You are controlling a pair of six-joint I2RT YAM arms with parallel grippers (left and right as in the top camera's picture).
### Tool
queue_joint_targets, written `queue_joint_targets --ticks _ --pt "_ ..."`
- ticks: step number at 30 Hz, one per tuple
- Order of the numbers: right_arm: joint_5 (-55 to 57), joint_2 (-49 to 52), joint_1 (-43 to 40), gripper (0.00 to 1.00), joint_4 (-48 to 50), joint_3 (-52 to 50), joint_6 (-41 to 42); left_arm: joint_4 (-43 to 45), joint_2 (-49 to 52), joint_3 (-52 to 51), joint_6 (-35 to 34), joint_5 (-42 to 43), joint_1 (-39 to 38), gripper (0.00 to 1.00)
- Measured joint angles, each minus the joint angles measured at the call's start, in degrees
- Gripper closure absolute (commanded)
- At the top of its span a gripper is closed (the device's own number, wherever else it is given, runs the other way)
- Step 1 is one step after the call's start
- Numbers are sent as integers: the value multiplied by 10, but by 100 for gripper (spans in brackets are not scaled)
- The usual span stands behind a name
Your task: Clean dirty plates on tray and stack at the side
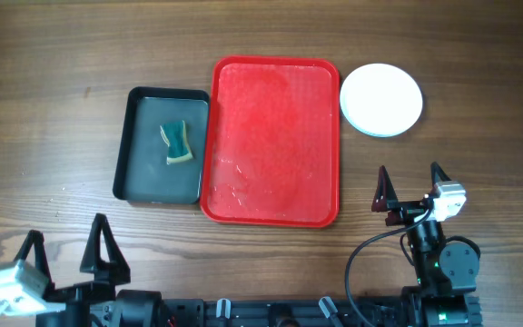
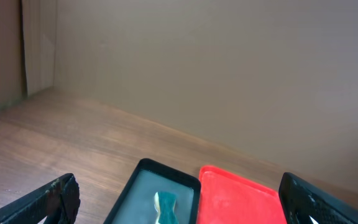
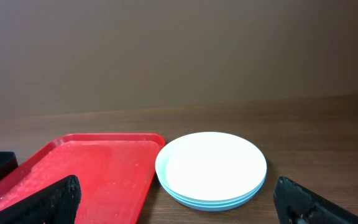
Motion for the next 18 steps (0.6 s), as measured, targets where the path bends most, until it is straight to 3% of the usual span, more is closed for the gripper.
queue_joint_targets --ticks 12,18 --pt "0 0 0 0 0 0 0 -13 -71 -24 -2 0 0 0" --pt "0 0 0 0 0 0 0 87 -71 -34 -43 1 0 0"
